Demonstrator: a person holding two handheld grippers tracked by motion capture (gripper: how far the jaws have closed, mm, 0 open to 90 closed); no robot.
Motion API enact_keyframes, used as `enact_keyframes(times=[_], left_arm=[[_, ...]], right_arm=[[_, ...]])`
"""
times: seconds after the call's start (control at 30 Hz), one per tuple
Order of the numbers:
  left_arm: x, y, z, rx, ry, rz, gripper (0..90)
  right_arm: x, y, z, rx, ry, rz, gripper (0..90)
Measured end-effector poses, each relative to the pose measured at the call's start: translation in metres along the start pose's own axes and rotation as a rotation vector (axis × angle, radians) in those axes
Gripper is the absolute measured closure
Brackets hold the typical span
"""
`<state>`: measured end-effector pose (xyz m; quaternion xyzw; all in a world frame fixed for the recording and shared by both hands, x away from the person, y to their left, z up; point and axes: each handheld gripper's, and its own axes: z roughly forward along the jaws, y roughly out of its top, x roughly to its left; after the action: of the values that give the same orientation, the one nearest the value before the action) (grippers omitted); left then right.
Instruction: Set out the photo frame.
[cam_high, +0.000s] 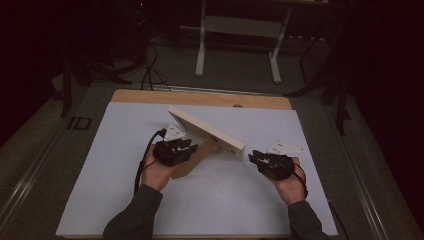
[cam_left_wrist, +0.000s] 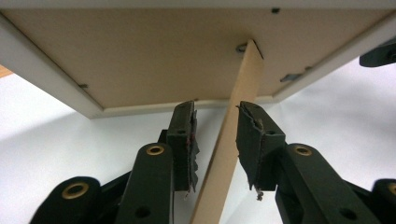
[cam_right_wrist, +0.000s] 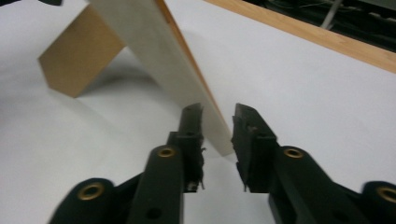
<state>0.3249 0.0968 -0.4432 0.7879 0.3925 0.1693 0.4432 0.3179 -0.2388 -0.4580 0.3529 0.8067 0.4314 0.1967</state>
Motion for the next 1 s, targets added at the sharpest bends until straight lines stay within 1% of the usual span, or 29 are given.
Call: enact_keyframes(times=[0.07,0.13,0.23,0.27,0.3,0.4,0.5,0.63,0.77,0.97,1.0], left_arm=[[0.002,0.002,0.001,-0.005,0.007,-0.006,71.5],[0.002,0.003,0.002,-0.011,0.017,-0.01,75.3],[0.002,0.005,0.004,-0.004,0.024,0.0,85.1],[0.002,0.007,0.005,-0.012,0.033,0.006,89.0],[0.001,0.008,0.005,-0.018,0.035,0.005,90.0],[0.001,0.011,0.007,-0.018,0.035,0.006,90.0],[0.0,0.016,0.012,-0.029,0.036,-0.011,90.0],[0.001,0.019,0.014,-0.032,0.036,-0.019,90.0],[0.002,0.023,0.019,-0.033,0.053,-0.04,90.0],[0.003,0.026,0.022,-0.036,0.061,-0.058,90.0],[0.003,0.027,0.024,-0.037,0.058,-0.07,90.0]], right_arm=[[-0.003,0.0,0.002,0.0,-0.012,0.01,80.9],[-0.005,0.0,0.005,0.002,-0.01,0.02,84.7],[-0.006,0.001,0.011,0.01,-0.011,0.018,88.9],[-0.007,0.001,0.012,0.009,-0.011,0.022,89.6],[-0.008,0.002,0.014,0.008,-0.01,0.027,89.8],[-0.01,0.005,0.018,0.009,-0.009,0.028,89.9],[-0.01,0.009,0.023,0.018,-0.006,0.023,89.9],[-0.012,0.011,0.029,0.028,0.002,0.025,90.0],[-0.013,0.012,0.037,0.037,0.015,0.033,90.0],[-0.013,0.013,0.042,0.036,0.024,0.04,90.0],[-0.013,0.013,0.044,0.033,0.03,0.048,90.0]])
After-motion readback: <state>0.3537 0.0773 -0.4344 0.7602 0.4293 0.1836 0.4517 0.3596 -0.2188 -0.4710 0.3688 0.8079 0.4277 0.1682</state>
